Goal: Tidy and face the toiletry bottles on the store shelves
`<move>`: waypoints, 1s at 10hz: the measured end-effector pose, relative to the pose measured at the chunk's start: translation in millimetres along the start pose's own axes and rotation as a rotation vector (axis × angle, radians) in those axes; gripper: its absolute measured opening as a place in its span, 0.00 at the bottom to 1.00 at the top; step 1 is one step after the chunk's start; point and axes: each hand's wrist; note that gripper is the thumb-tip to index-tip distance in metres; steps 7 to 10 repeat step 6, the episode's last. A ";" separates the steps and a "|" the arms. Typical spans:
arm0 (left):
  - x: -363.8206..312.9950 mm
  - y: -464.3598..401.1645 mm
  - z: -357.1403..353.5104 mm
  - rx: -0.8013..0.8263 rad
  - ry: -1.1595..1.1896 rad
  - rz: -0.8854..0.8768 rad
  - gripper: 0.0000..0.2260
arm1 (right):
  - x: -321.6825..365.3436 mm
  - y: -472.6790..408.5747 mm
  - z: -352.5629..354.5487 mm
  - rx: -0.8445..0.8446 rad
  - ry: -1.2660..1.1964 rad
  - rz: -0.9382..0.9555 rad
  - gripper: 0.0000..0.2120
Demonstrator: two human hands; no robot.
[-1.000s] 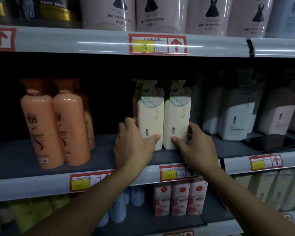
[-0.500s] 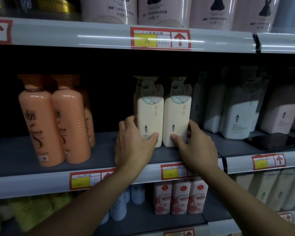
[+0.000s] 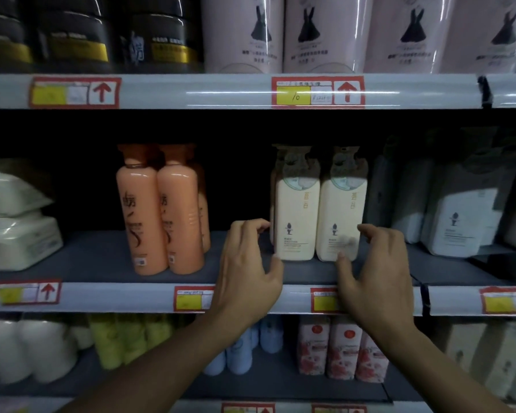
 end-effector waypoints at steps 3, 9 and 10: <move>6.3 65.2 39.6 -0.005 -0.123 0.046 0.19 | 34.0 69.6 -0.5 -0.044 -0.028 0.084 0.20; 7.2 149.4 85.6 0.068 -0.099 0.125 0.17 | 78.5 152.1 8.7 0.208 0.016 0.092 0.13; 7.2 149.4 85.6 0.068 -0.099 0.125 0.17 | 78.5 152.1 8.7 0.208 0.016 0.092 0.13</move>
Point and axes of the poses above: each hand's wrist, its own y-axis away from the middle knuckle, its own z-axis out of the back of the hand, x = y × z, and after that the axes turned 11 degrees about x, right-handed
